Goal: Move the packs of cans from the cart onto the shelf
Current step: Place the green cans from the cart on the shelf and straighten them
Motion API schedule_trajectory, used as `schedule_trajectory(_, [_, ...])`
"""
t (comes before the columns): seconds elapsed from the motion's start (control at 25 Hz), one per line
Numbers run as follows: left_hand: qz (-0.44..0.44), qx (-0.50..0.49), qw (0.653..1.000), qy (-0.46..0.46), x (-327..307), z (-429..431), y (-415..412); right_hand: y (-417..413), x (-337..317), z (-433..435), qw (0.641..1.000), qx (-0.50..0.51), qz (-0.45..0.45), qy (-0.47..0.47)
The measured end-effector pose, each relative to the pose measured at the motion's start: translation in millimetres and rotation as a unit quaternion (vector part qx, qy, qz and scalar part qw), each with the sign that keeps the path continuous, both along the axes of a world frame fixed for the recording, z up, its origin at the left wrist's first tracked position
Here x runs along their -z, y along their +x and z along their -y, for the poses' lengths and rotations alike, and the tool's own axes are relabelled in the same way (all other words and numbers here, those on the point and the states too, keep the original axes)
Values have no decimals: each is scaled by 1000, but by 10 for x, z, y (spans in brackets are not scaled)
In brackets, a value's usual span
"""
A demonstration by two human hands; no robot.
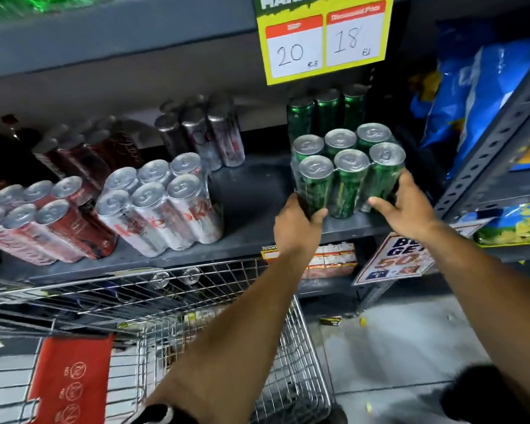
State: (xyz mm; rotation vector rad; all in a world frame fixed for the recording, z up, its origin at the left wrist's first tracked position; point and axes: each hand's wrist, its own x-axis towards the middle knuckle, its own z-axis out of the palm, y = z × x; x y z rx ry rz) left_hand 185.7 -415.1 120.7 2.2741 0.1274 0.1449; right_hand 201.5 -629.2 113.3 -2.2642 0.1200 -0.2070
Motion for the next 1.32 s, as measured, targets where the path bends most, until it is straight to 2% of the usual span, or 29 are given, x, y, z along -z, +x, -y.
schedule_trajectory(0.12, [-8,1,1000,27,1,148,21,24,-11,155,1000,3,-21,-22])
schedule_trajectory(0.48, [-10,17,998,58,-19,111,16,1,-27,123,1000,-8,-25,9])
schedule_trajectory(1.32, [-25,23,998,46,-87,83,-170,-271,-147,48,999,11,-49,15])
